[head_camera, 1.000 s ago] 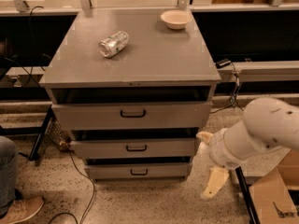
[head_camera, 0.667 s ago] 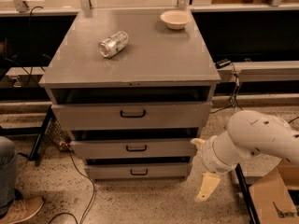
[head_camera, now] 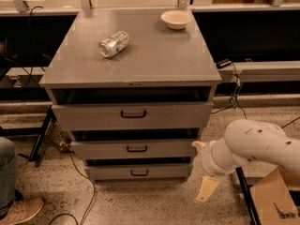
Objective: Open middle drawer
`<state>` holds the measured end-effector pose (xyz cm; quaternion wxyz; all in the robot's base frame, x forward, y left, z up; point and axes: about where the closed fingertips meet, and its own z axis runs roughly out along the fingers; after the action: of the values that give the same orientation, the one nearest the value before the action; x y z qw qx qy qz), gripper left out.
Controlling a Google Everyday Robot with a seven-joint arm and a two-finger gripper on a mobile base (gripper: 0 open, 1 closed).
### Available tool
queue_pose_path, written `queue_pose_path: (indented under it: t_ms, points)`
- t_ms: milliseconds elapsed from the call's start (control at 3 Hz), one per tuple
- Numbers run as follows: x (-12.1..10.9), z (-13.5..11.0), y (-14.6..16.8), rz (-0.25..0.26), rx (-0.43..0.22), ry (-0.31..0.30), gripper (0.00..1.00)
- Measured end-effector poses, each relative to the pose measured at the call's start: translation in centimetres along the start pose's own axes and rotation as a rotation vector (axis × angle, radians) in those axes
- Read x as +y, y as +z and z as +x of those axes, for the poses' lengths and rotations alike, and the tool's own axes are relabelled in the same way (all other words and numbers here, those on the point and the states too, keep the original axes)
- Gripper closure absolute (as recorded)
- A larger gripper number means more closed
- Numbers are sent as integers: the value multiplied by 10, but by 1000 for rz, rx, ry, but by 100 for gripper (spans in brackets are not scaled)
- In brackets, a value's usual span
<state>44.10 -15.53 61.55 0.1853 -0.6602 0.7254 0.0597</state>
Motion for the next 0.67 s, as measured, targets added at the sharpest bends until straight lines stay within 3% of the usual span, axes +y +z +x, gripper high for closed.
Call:
queue_pose_path:
  t_ms: [667]
  points:
    - [-34, 25, 58, 102, 83, -39, 0]
